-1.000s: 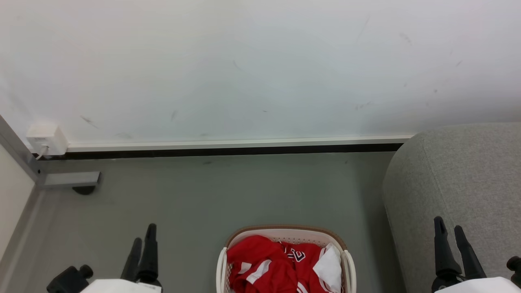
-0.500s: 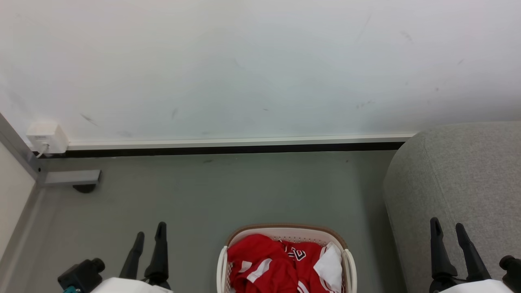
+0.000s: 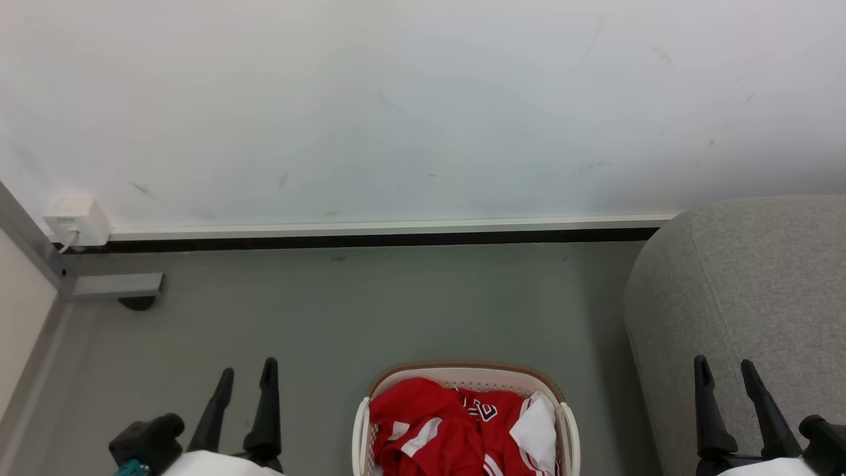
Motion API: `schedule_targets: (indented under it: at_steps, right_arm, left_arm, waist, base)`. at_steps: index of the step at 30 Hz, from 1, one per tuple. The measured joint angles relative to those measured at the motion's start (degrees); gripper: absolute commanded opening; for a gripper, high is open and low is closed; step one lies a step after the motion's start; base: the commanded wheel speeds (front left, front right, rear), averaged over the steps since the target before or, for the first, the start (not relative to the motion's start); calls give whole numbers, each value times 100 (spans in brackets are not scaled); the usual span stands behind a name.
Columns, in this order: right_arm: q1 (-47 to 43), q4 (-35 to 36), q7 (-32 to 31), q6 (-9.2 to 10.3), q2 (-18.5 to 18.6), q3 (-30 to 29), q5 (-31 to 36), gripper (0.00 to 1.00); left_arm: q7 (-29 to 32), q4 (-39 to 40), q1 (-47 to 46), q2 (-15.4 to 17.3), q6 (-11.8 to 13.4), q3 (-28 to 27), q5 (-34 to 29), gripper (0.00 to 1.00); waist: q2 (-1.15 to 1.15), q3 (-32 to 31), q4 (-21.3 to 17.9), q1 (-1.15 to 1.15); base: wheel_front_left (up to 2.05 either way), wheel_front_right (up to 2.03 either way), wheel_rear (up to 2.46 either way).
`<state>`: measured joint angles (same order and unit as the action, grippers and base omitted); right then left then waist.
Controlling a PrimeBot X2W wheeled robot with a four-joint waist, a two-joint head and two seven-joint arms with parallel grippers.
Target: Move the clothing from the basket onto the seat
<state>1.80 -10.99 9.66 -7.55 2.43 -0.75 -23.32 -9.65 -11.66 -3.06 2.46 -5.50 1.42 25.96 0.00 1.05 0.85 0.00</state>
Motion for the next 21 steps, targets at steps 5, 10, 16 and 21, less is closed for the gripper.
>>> schedule_targets:
  at_steps: [5, 10, 16, 21]
  right_arm:
    - [-1, -15, 55, 0, 9, -1, 286, 100]
    - [-19, -54, 132, 0, 21, 2, 527, 100]
    - [-21, -105, 203, 0, 33, -34, 767, 100]
    - [-22, -135, 261, 0, 40, -54, 1009, 100]
  left_arm:
    - [-59, -3, 25, 2, 8, 38, -320, 100]
    - [-146, -12, 71, 3, 8, 71, -630, 100]
    - [-208, -49, 71, 4, 7, 78, -927, 100]
    - [-258, -59, 74, 7, 0, 62, -1181, 100]
  waist:
    - [0, -11, 6, 0]
    - [0, -26, 7, 0]
    - [0, -3, 2, 0]
    - [0, 5, 1, 0]
  base:
    - [0, 0, 0]
    - [0, 0, 0]
    - [0, 0, 0]
    - [0, 0, 0]
